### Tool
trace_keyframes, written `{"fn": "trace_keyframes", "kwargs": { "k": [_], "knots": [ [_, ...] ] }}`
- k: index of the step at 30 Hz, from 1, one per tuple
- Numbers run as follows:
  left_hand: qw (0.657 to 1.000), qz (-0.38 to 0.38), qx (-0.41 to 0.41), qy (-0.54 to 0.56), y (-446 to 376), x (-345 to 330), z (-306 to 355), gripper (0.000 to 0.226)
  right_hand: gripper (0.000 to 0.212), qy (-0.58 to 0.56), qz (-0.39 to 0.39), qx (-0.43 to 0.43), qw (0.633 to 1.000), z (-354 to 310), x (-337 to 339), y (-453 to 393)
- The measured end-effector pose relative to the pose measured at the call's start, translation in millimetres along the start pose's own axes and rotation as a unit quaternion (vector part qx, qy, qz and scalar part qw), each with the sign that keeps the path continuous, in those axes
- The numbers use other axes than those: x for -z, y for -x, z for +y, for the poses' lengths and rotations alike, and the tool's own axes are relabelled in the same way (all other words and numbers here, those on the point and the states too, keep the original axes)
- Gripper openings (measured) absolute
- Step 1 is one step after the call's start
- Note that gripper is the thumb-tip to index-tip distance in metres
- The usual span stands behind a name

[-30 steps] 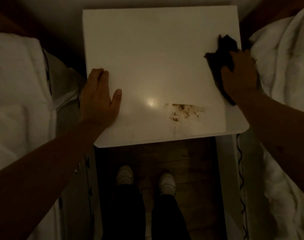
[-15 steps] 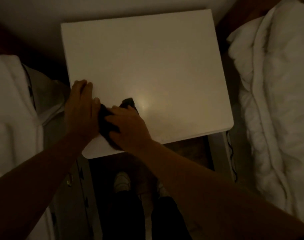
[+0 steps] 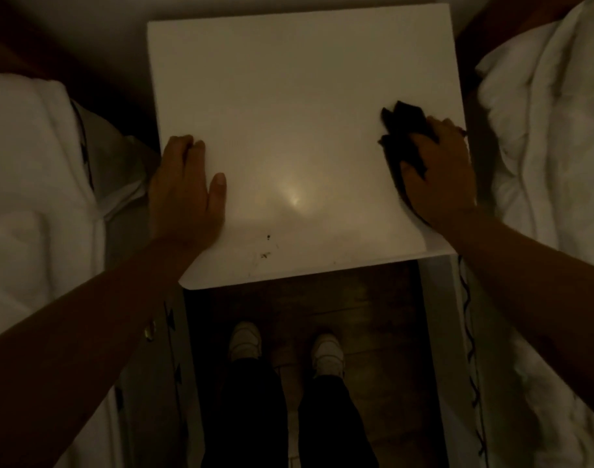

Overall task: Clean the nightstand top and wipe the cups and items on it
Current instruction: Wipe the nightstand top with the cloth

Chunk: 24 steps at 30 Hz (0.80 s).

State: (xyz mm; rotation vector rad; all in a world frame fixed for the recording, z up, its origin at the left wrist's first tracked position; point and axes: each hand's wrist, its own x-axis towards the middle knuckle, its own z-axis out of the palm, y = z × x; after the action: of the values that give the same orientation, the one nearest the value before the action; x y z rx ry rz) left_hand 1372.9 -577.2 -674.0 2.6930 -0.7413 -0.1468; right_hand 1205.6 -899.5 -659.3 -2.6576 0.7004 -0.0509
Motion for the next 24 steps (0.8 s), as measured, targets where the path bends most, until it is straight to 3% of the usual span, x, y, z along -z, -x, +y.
{"fn": "trace_keyframes", "kwargs": {
  "k": [5, 10, 14, 17, 22, 24],
  "knots": [
    [1.000, -0.017, -0.006, 0.024, 0, 3, -1, 0.060, 0.044, -0.006, 0.006, 0.056, 0.998, -52, -25, 11],
    [0.992, -0.025, -0.005, 0.120, 5, 9, -4, 0.067, 0.034, -0.022, -0.020, 0.145, 0.989, -125, -59, 29],
    [0.991, -0.030, -0.011, 0.127, 5, 7, -8, 0.060, 0.024, -0.085, -0.052, 0.260, 0.961, -179, -77, 62],
    [0.992, -0.042, -0.005, 0.118, 2, 3, -13, 0.058, 0.024, -0.135, -0.083, 0.288, 0.945, -211, -87, 100],
    [0.996, -0.034, 0.001, 0.081, 2, 0, -12, 0.059, 0.037, -0.197, -0.164, 0.390, 0.884, -204, -65, 118],
    [0.997, -0.023, 0.002, 0.072, 2, -1, -15, 0.059, 0.034, -0.186, -0.123, 0.349, 0.910, -181, -47, 103]
  ]
}}
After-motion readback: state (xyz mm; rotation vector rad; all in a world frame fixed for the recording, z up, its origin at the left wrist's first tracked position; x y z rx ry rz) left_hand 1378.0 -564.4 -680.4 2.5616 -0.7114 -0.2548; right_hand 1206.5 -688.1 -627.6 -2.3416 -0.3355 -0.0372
